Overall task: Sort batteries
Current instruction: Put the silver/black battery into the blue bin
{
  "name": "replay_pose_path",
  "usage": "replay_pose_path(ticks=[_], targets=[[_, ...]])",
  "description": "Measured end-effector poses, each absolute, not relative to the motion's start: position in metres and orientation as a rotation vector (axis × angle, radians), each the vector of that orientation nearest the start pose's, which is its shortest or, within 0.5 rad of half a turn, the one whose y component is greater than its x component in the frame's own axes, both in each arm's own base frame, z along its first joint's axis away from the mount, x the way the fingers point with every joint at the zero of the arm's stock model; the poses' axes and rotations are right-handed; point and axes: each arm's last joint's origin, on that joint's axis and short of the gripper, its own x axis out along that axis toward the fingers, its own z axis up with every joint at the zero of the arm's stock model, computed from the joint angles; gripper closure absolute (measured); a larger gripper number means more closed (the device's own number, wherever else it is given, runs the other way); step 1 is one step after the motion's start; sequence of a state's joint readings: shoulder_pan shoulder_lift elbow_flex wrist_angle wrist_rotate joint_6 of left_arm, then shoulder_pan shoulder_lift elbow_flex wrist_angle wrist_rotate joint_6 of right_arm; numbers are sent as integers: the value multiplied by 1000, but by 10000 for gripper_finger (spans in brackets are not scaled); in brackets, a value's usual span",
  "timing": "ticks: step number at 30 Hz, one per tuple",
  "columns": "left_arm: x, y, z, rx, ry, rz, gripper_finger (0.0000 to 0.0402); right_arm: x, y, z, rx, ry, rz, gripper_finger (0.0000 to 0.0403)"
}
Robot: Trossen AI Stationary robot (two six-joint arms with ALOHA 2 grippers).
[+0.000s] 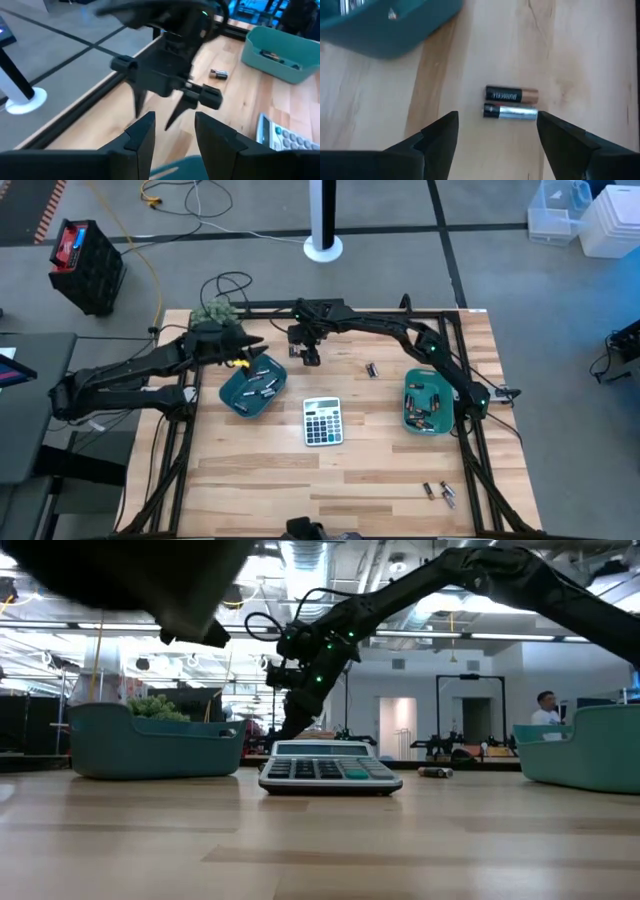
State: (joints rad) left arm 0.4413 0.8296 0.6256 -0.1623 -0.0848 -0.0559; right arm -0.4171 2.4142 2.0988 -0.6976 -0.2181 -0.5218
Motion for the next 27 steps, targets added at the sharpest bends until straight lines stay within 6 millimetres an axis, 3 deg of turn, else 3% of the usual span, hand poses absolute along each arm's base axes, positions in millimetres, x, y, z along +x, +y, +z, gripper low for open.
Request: replay_pose_path(ticks=[10,15,22,27], targets=[[160,67,270,-67,314,505,269,487,-219,180,-180,1030,94,96],[155,59,277,-63,272,481,269,486,-239,187,-221,944,41,96],[155,47,279,-16,266,459,269,470,-270,189,-53,873,28,99],[156,44,279,8,272,451,269,473,-274,192,-71,806,59,111]])
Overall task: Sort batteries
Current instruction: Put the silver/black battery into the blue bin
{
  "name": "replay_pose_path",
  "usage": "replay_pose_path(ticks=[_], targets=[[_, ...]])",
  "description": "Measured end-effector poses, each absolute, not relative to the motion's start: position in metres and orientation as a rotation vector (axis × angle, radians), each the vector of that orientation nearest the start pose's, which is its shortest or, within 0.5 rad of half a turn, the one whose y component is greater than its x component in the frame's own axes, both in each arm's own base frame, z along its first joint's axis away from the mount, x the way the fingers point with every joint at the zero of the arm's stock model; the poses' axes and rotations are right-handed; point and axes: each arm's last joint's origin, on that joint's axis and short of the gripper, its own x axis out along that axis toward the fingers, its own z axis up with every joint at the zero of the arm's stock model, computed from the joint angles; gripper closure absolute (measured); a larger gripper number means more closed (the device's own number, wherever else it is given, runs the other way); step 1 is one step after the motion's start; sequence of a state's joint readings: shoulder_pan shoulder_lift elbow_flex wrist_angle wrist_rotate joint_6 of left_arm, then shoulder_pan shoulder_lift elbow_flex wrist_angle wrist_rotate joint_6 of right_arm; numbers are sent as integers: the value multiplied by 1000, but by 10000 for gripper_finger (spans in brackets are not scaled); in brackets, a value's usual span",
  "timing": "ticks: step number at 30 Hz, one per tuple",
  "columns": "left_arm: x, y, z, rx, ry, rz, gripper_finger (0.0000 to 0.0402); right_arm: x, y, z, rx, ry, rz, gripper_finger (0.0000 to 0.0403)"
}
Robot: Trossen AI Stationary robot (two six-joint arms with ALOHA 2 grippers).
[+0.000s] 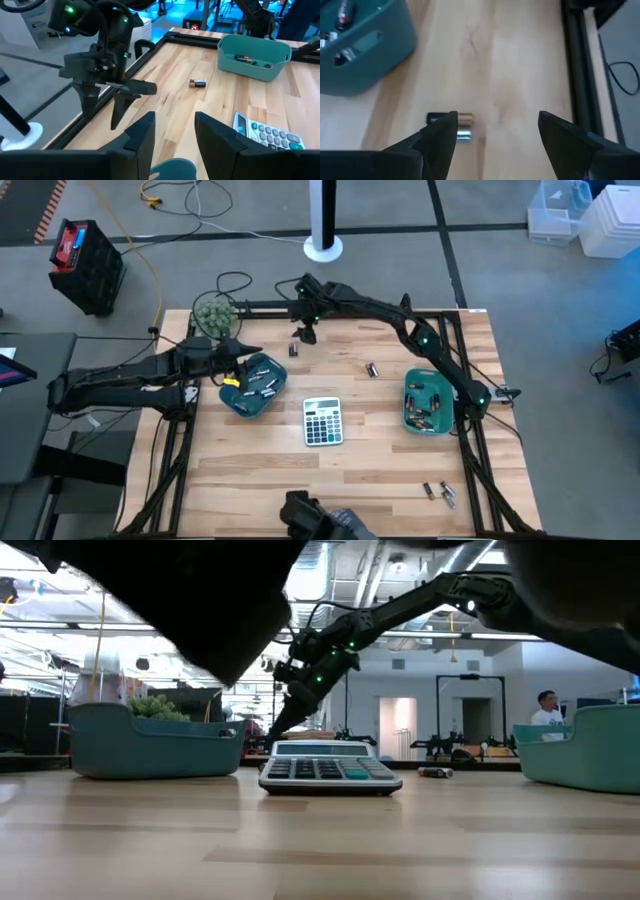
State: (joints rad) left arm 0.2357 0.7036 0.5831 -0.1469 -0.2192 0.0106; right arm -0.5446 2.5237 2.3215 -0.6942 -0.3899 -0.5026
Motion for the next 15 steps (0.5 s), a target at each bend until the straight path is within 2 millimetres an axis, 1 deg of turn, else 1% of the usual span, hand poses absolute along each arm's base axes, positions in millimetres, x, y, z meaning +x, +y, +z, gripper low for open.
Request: replay_pose_path(ticks=[3,6,9,12,15], targets=[[156,43,278,1,276,449,269,475,-268,191,-46,816,66,112],[156,42,278,-2,277,443,269,475,-256,188,-8,876,93,112],[156,42,277,-1,288,441,269,475,-243,188,-19,938,134,112],[156,42,277,-1,291,441,269,470,-234,185,-51,1011,208,112],[156,42,277,-1,291,441,269,463,-232,182,-63,1071,251,113]])
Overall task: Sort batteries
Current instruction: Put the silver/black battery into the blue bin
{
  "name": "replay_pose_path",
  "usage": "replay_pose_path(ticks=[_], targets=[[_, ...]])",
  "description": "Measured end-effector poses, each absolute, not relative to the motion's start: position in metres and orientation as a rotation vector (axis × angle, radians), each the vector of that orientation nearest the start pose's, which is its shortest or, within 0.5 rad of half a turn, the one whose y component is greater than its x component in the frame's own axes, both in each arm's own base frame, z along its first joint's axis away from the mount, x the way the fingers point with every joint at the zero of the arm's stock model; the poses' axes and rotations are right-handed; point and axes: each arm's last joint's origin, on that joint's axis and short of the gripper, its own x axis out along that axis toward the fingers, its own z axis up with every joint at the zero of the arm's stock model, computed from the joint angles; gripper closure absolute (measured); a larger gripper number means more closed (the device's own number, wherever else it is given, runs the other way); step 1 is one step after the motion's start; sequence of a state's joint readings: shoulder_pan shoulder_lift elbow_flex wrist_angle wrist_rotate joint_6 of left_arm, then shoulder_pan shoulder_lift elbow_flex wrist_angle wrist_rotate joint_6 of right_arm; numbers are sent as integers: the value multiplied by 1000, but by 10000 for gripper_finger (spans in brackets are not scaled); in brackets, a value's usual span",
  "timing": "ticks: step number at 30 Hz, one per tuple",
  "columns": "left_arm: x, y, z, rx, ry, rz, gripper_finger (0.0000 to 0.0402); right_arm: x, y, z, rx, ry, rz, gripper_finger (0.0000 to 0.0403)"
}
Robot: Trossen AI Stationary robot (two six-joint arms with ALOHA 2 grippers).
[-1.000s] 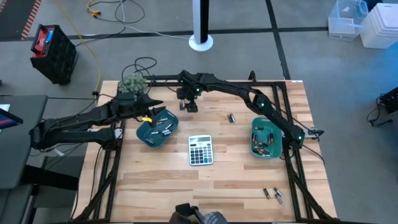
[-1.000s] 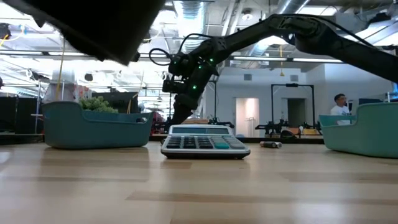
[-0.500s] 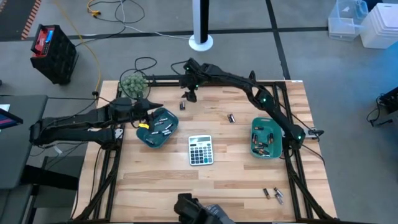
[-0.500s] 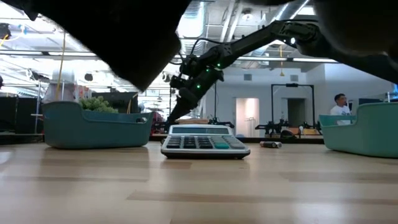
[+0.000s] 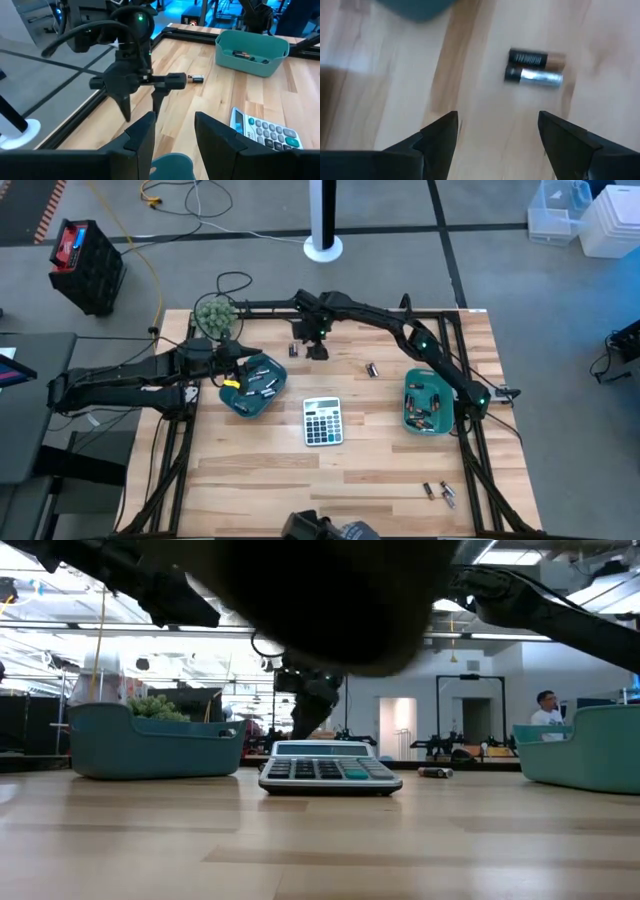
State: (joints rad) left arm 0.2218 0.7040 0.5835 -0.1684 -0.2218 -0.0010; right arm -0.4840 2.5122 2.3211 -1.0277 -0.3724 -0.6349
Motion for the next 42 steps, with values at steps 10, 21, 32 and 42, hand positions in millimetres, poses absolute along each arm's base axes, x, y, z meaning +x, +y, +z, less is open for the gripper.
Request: replay_pose_path(ticks=[10,21,32,42], targets=[[155,42,275,-7,312,441,269,443,-265,185,69,1122,70,123],[155,42,275,-12,312,442,269,461,-257,191,282,1005,-104,123],[155,42,275,-9,311,441,269,484,-224,192,383,981,-350,123],[156,42,272,-14,344,442,269,489,-220,205,290,921,-384,123]])
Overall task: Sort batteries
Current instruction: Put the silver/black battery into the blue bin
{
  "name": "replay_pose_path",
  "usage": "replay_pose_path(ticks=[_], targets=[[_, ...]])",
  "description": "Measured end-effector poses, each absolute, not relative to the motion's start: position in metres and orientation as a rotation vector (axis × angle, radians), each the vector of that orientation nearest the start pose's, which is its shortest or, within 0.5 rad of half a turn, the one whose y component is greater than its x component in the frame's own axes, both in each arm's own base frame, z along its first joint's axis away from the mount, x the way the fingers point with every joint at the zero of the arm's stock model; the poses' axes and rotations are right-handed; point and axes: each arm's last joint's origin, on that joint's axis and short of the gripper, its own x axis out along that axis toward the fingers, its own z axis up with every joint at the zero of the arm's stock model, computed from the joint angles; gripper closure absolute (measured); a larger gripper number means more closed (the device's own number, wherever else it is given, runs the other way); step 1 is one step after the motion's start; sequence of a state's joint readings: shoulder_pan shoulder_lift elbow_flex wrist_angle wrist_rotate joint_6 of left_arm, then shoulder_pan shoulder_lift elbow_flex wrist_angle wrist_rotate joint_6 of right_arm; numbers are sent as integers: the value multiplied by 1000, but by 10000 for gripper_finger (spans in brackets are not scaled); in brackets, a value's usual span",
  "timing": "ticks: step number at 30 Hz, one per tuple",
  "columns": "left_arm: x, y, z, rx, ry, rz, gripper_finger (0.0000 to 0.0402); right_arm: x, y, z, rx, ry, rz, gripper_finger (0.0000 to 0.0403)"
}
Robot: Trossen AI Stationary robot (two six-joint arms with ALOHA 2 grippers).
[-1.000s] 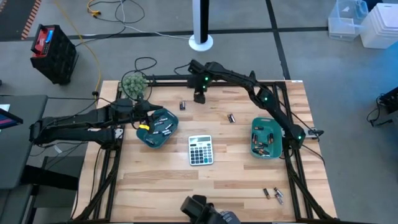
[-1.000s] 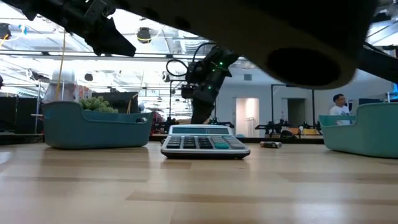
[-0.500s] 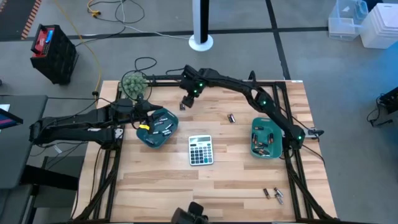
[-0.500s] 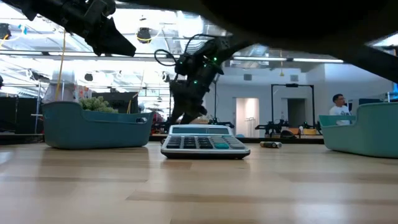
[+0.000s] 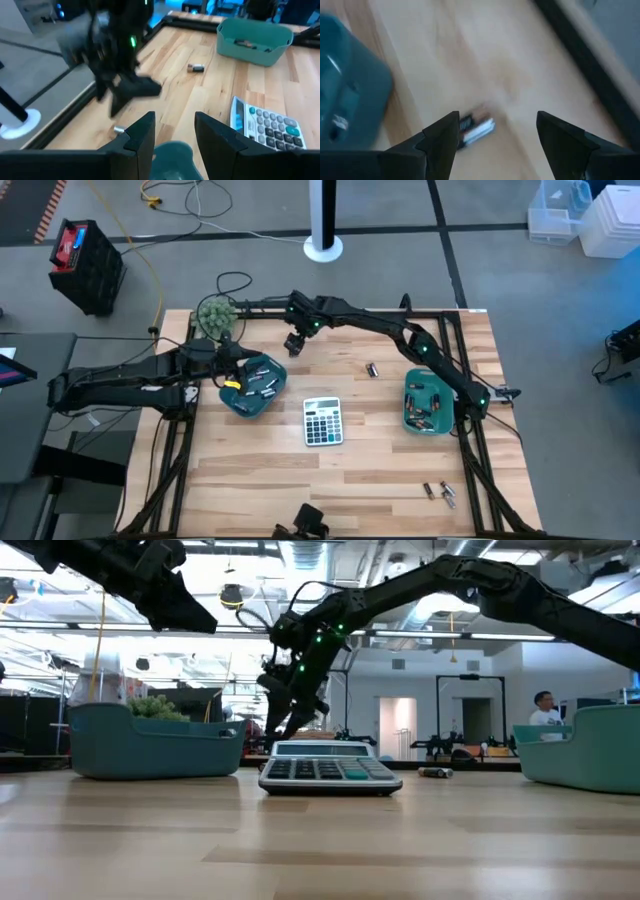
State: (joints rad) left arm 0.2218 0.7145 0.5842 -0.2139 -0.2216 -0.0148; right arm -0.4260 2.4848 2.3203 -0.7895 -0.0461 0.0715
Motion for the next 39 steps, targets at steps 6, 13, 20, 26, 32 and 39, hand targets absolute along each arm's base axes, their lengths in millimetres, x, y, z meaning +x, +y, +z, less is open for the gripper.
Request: replay_pose_path(ticks=[6,13,20,26,32,39], targets=[[170,49,257,-12,438,566,269,481,-220,274,119,707,-408,123],[199,71,234,10,517,628,269,457,-220,334,25,570,-418,123],[215,98,224,36,599,631,269,429,-232,324,65,526,-432,123],[228,133,233,111,728,574,269,397,-237,294,41,545,-401,123],[244,170,238,170,896,506,269,382,-244,268,-107,654,-250,123],[264,199,237,119,998,440,269,380,-240,249,-375,783,-31,123]])
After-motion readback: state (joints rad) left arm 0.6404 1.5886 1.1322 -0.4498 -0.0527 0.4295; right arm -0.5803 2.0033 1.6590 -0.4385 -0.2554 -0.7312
